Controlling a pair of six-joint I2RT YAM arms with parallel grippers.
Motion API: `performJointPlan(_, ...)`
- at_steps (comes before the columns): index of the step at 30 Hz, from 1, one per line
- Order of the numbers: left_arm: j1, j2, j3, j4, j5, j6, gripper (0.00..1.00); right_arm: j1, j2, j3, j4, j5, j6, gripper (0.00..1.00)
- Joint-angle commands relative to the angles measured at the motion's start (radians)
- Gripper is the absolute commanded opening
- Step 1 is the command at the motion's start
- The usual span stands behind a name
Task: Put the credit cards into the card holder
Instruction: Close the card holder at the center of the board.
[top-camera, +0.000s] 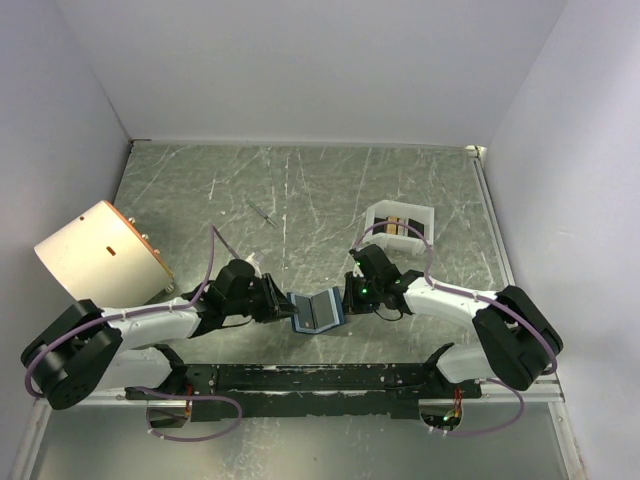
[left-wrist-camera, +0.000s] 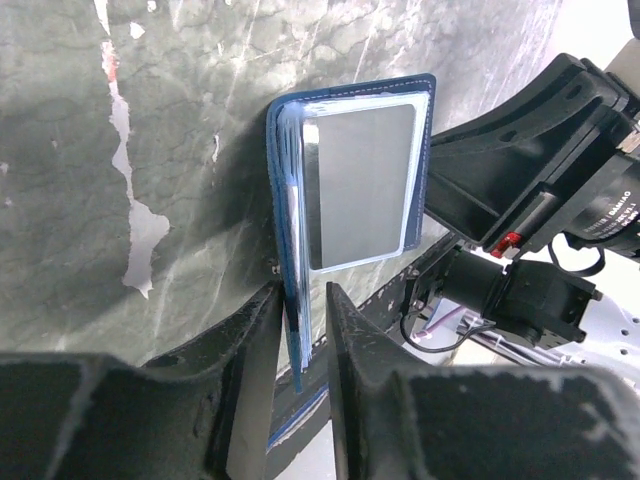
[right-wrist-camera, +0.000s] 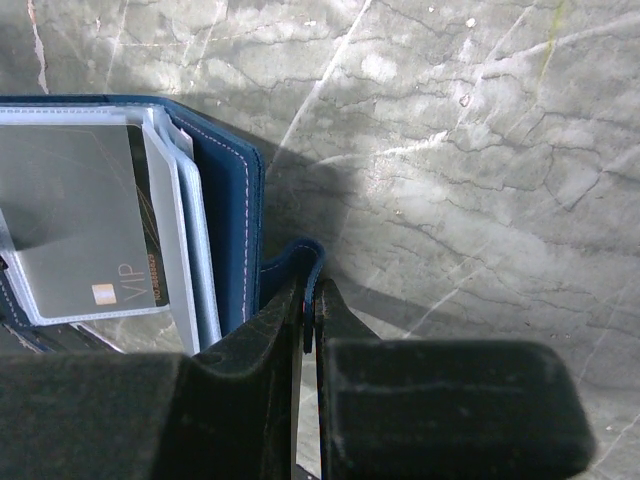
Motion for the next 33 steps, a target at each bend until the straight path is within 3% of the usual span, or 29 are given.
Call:
performJointPlan(1,0.0,0.01,0.0,0.069,0.041,-0.013,0.31,0.009,0.005,-0.008,0.018,-0.002,0.007,0.0)
performJointPlan(11,0.0,-0.068,0.059,-0.176,-0.072,0.038,0.11,0.019,-0.02,-0.004,0.038,-0.041,0.007,0.0)
performJointPlan(16,0.001,-0.116,0.112,-0.372,-0.145,0.077,0.07,0.041,-0.014,0.011,0.067,-0.078,0.022,0.0)
performJointPlan(20,0.001,-0.16,0.134,-0.487,-0.186,0.084,0.07,0.046,-0.026,0.02,0.073,-0.079,0.023,0.19)
performJointPlan(23,0.0,-0.192,0.143,-0.563,-0.221,0.087,0.07,0.047,-0.042,0.037,0.05,-0.049,0.017,0.27)
performJointPlan(25,0.0,-0.207,0.153,-0.597,-0.242,0.091,0.07,0.046,-0.047,0.046,0.039,-0.042,0.013,0.26)
performJointPlan(30,0.0,-0.214,0.176,-0.635,-0.265,0.103,0.07,0.047,-0.036,0.047,0.046,-0.05,0.014,0.1)
performJointPlan(33,0.001,-0.206,0.185,-0.641,-0.262,0.11,0.07,0.048,-0.03,0.049,0.048,-0.058,0.012,0.08)
